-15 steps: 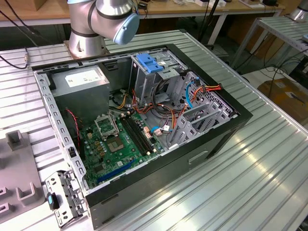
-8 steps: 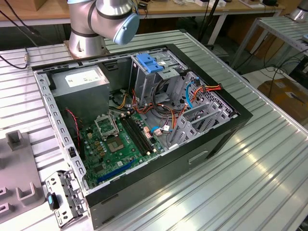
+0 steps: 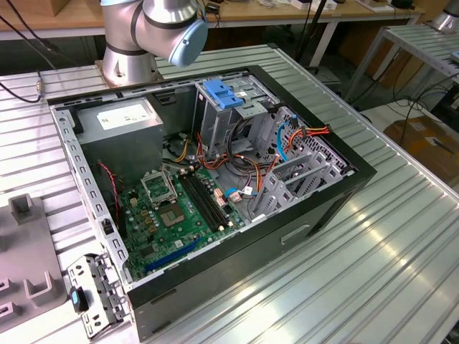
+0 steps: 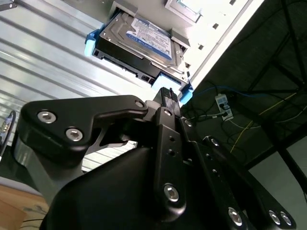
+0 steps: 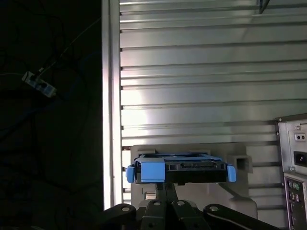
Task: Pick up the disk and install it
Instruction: 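Pick up the disk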
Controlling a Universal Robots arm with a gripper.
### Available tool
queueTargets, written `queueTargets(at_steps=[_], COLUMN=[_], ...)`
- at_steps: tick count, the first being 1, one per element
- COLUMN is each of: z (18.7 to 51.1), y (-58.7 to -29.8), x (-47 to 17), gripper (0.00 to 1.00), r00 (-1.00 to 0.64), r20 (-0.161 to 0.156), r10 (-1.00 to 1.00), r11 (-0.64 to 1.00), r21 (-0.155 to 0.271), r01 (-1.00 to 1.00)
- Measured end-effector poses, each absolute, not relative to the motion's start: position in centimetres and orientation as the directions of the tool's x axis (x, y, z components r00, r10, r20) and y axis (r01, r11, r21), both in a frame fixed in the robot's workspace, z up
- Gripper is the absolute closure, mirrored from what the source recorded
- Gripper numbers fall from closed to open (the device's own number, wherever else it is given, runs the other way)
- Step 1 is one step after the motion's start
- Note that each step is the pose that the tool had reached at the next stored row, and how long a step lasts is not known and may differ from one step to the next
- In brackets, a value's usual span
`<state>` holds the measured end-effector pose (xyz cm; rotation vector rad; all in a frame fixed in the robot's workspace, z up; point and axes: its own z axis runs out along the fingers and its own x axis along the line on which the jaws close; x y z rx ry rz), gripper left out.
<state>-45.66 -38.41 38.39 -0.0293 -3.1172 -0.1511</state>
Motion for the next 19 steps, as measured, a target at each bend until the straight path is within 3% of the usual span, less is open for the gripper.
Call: queueTargets(at_steps=[19], z=[38.26], y=[-38.41], x=[-45.62], gripper=[0.89], r00=[-0.930], r20=[0.022], r10=[-0.366], r11=[0.927], r21=[0.096], r01=[-0.362])
